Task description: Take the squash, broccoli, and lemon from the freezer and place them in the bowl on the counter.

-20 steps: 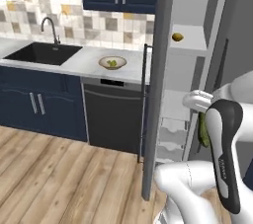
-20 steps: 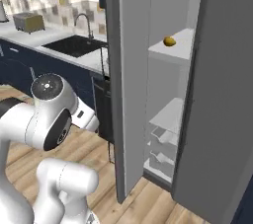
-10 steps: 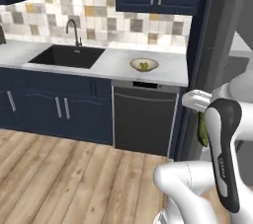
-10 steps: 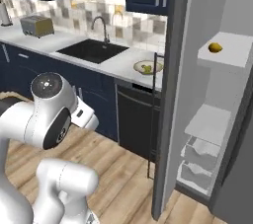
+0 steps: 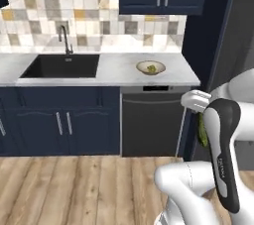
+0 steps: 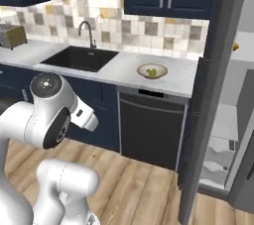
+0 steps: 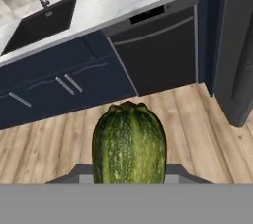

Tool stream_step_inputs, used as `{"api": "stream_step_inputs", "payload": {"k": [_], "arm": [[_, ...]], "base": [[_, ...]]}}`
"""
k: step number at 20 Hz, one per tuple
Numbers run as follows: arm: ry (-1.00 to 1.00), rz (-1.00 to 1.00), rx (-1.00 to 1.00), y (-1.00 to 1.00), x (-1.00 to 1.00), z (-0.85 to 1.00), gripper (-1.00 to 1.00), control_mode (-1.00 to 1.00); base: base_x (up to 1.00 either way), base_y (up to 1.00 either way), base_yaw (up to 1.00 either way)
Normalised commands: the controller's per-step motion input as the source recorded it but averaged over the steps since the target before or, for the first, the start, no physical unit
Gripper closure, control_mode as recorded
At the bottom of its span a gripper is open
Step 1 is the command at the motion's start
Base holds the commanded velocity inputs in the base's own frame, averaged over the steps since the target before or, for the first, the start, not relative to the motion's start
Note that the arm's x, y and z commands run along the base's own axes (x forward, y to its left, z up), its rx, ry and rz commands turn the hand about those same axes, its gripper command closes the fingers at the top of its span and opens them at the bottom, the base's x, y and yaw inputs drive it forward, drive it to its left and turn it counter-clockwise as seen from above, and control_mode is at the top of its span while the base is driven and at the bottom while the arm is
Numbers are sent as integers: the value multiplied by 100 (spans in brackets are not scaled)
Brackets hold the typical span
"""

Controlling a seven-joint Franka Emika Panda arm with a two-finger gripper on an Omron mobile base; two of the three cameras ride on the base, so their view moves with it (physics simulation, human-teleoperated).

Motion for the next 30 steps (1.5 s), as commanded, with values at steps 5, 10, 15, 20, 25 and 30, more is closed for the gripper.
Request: {"api": "stream_step_inputs", "payload": {"k": [5, 10, 15, 20, 25, 30], "arm": [[0, 0, 0, 0, 0, 0, 100, 100], [0, 0, 0, 0, 0, 0, 100, 100], [0, 0, 0, 0, 0, 0, 100, 100], [0, 0, 0, 0, 0, 0, 100, 100], [0, 0, 0, 0, 0, 0, 100, 100], [0, 0, 0, 0, 0, 0, 100, 100]], "base": [[34, 91, -59], [30, 54, -60], [82, 38, -42], [100, 46, -26], [100, 55, -15], [98, 95, -4]]}}
